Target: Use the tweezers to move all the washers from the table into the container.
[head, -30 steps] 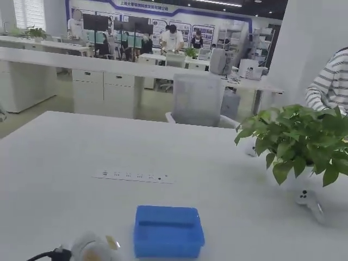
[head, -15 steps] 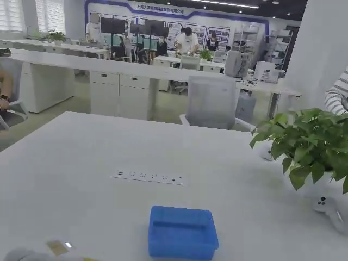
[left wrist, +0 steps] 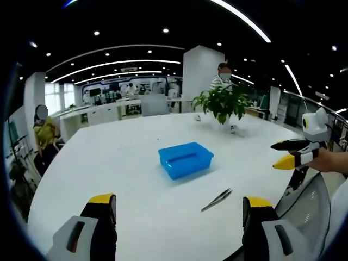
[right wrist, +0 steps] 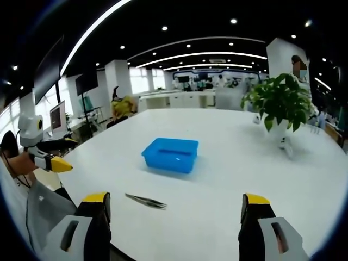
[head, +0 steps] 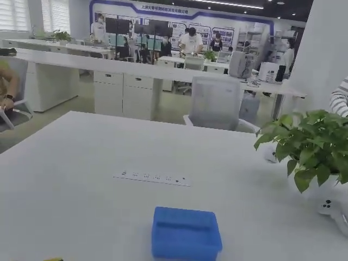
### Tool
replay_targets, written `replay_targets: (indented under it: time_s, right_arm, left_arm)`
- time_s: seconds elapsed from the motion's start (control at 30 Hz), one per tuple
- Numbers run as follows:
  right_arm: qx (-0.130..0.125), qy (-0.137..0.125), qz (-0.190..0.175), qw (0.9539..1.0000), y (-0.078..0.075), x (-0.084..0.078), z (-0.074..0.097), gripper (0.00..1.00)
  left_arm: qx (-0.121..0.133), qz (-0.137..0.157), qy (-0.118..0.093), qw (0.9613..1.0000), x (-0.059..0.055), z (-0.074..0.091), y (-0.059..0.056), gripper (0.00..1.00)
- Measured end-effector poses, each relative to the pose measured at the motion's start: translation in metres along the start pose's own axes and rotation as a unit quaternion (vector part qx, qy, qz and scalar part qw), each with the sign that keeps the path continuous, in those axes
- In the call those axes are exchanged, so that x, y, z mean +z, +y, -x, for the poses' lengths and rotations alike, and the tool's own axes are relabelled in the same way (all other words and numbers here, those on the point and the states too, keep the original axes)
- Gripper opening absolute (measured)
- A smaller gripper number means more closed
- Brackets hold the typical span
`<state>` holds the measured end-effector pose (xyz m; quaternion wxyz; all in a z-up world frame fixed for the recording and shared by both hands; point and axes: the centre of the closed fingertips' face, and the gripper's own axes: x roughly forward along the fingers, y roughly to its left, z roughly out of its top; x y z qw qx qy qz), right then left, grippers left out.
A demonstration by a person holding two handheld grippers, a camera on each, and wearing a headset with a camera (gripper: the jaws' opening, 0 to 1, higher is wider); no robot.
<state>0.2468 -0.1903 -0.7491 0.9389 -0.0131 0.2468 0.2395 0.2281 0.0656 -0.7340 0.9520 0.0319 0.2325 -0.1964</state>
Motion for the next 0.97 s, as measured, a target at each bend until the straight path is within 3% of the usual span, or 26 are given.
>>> replay_targets:
  time_s: [0.2, 0.57, 0.63, 0.97]
  right_arm:
    - [0.001, 0.007, -0.01, 0.9999, -0.002, -0.006, -0.001, 0.99]
    - [0.004, 0.012, -0.012, 0.9999, 0.0, -0.008, -0.001, 0.99]
    - [0.003, 0.011, -0.011, 0.9999, 0.0, -0.008, -0.001, 0.99]
    - [0.006, 0.023, -0.007, 0.9997, 0.002, -0.012, -0.003, 0.99]
  left_arm:
    - [0.013, 0.021, -0.003, 0.9997, -0.003, 0.005, 0.004, 0.99]
    - [0.023, 0.028, -0.002, 0.9994, -0.005, 0.007, 0.009, 0.99]
    - [0.037, 0.022, 0.005, 0.9991, -0.008, 0.007, 0.015, 0.99]
    - [0.043, 0.03, 0.013, 0.9986, -0.014, 0.007, 0.014, 0.99]
